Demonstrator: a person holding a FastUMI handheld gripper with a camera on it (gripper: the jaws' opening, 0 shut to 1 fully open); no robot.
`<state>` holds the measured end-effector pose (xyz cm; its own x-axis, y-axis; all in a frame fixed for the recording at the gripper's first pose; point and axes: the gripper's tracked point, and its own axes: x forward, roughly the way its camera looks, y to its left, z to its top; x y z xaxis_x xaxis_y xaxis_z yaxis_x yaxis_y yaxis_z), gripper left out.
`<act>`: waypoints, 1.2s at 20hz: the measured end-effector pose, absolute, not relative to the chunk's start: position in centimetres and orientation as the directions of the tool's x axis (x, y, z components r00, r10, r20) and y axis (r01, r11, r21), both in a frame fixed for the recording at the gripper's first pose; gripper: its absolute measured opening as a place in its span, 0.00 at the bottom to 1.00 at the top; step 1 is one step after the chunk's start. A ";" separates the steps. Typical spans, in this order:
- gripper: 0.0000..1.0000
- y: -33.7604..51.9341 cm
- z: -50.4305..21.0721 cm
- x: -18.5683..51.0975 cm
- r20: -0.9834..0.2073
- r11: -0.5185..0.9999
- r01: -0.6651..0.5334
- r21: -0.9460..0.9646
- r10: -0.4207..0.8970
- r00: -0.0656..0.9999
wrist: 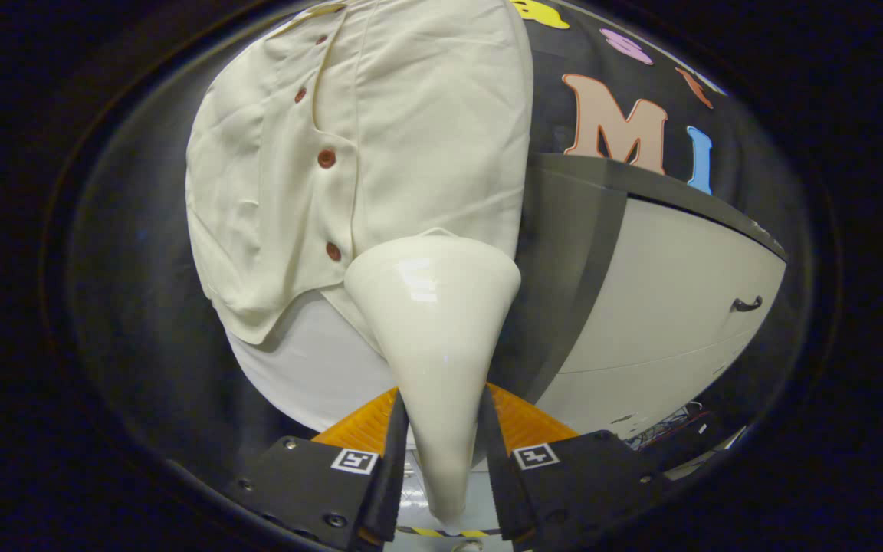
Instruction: Iron the clothes twice with a garment steamer, once on the left side and once on the right side.
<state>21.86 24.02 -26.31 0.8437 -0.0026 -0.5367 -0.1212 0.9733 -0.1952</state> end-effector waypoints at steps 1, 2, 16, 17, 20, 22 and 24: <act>0.50 24.5 -25.7 21.3 -0.533 0.974 -0.123 -0.190 0.003 0.846; 0.50 25.1 -25.0 20.8 -0.527 0.976 -0.123 -0.179 0.011 0.850; 0.49 27.4 -12.2 11.0 -0.360 0.987 -0.020 -0.158 -0.039 0.932; 0.49 27.5 -11.1 10.3 -0.342 0.988 -0.017 -0.156 -0.038 0.939; 0.49 27.4 -7.6 7.5 -0.286 0.990 -0.016 -0.137 -0.024 0.958; 0.49 26.9 -5.1 5.5 -0.244 0.991 -0.006 -0.132 -0.026 0.969; 0.49 25.9 -2.3 3.1 -0.206 0.991 0.010 -0.131 -0.037 0.978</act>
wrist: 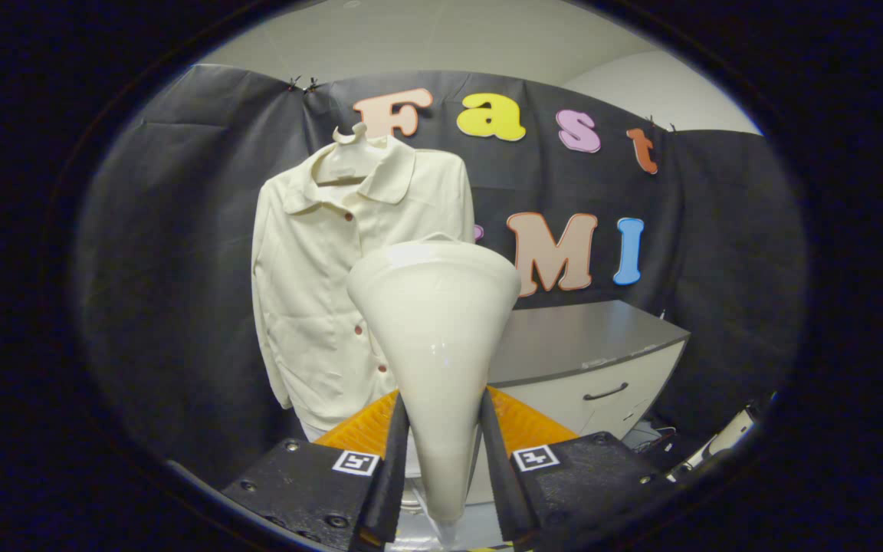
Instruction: Iron the clothes twice with a garment steamer, once on the left side and once on the right side.
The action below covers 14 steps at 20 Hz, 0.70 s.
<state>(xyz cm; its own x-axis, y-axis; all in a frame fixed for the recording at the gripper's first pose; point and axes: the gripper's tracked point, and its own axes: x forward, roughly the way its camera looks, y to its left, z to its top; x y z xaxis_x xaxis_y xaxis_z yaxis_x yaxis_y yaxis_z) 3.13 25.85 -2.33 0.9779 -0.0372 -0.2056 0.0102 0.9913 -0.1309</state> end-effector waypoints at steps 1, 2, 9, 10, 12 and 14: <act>0.49 25.0 -1.1 2.1 -0.188 0.991 0.019 -0.133 -0.044 0.981; 0.49 24.2 0.2 1.0 -0.173 0.991 0.028 -0.132 -0.051 0.984; 0.49 18.7 4.3 -6.3 -0.116 0.997 0.050 -0.060 -0.057 0.992; 0.49 18.0 4.7 -7.3 -0.104 0.997 0.048 -0.057 -0.054 0.993; 0.49 16.7 5.4 -9.0 -0.083 0.999 0.042 -0.031 -0.044 0.996; 0.49 15.5 5.7 -10.6 -0.065 0.999 0.038 -0.013 -0.039 0.997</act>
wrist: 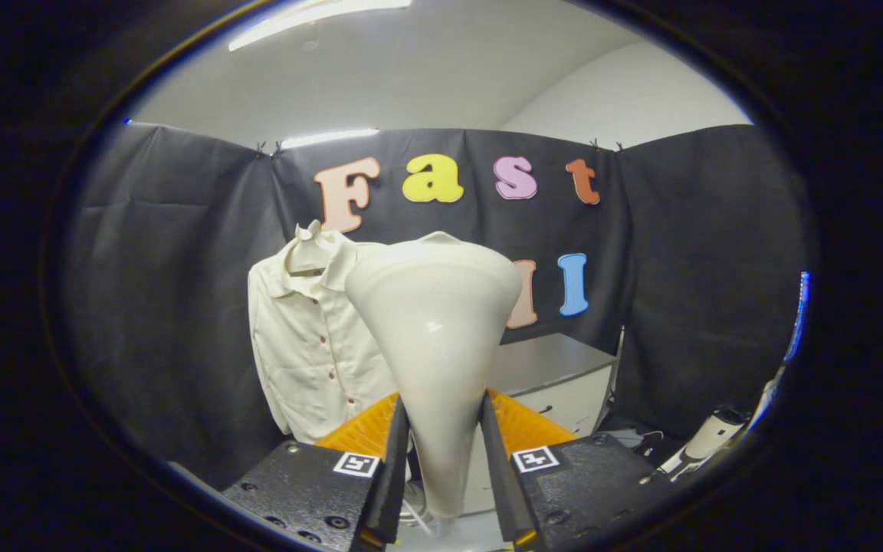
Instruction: Iron the clothes twice with a garment steamer, once on the left side and once on the right side.
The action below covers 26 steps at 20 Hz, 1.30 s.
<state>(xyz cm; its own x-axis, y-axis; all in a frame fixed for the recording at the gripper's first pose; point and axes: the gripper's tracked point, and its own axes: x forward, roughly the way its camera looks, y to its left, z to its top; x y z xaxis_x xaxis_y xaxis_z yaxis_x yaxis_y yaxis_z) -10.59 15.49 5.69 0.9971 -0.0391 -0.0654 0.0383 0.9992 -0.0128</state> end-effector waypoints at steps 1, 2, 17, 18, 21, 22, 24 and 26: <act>0.49 14.8 5.8 -11.3 -0.059 0.999 0.040 -0.009 -0.040 0.997; 0.49 14.2 5.7 -11.7 -0.057 0.999 0.038 -0.008 -0.038 0.998; 0.49 12.8 3.0 -12.3 -0.067 0.997 -0.067 -0.034 0.065 0.996; 0.49 13.1 3.0 -11.8 -0.063 0.996 -0.079 -0.031 0.077 0.995; 0.49 13.9 2.4 -10.5 -0.077 0.994 -0.105 -0.026 0.102 0.992; 0.49 14.2 2.3 -10.1 -0.074 0.994 -0.109 -0.024 0.107 0.991; 0.49 15.0 2.0 -9.4 -0.082 0.993 -0.117 -0.031 0.114 0.990; 0.49 15.7 1.7 -8.9 -0.094 0.991 -0.129 -0.040 0.125 0.988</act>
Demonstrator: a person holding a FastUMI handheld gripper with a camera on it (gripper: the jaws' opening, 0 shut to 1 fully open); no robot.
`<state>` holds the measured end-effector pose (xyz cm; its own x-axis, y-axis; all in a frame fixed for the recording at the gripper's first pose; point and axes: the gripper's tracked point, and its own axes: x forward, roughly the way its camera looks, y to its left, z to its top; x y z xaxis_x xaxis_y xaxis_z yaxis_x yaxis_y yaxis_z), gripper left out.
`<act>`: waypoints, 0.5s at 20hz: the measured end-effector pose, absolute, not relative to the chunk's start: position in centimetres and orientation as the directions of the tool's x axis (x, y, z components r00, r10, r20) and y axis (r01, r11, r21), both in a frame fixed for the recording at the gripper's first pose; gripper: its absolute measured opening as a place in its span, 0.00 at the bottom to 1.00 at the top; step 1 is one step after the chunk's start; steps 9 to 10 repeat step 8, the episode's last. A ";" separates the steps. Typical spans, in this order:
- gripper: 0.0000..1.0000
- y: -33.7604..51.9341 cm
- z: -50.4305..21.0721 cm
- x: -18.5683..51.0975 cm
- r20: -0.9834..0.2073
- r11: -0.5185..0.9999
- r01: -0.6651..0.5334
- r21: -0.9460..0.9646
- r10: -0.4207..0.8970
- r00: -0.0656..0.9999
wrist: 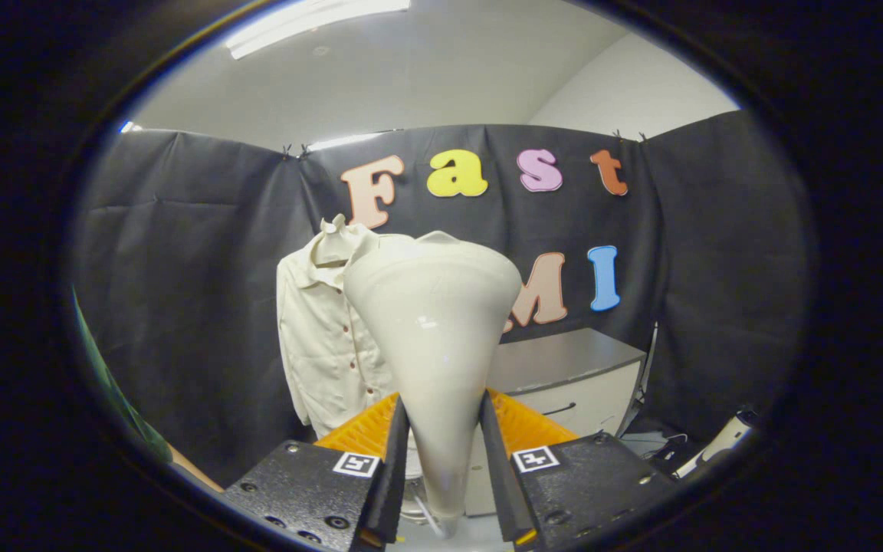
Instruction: Iron the clothes twice with a garment steamer, once on the left side and once on the right side.
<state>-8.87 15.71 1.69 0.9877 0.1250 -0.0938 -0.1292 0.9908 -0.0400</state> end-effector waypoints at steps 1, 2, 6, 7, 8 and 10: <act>0.49 16.0 1.5 -8.7 -0.099 0.990 -0.134 -0.043 0.129 0.987; 0.49 16.3 1.5 -8.5 -0.103 0.990 -0.136 -0.046 0.131 0.986; 0.49 16.9 1.9 -8.3 -0.101 0.991 -0.131 -0.039 0.126 0.987; 0.49 17.0 2.0 -8.3 -0.098 0.991 -0.129 -0.035 0.125 0.987; 0.49 17.1 2.1 -8.3 -0.095 0.992 -0.125 -0.031 0.122 0.988; 0.49 17.1 2.1 -8.3 -0.095 0.992 -0.125 -0.031 0.122 0.988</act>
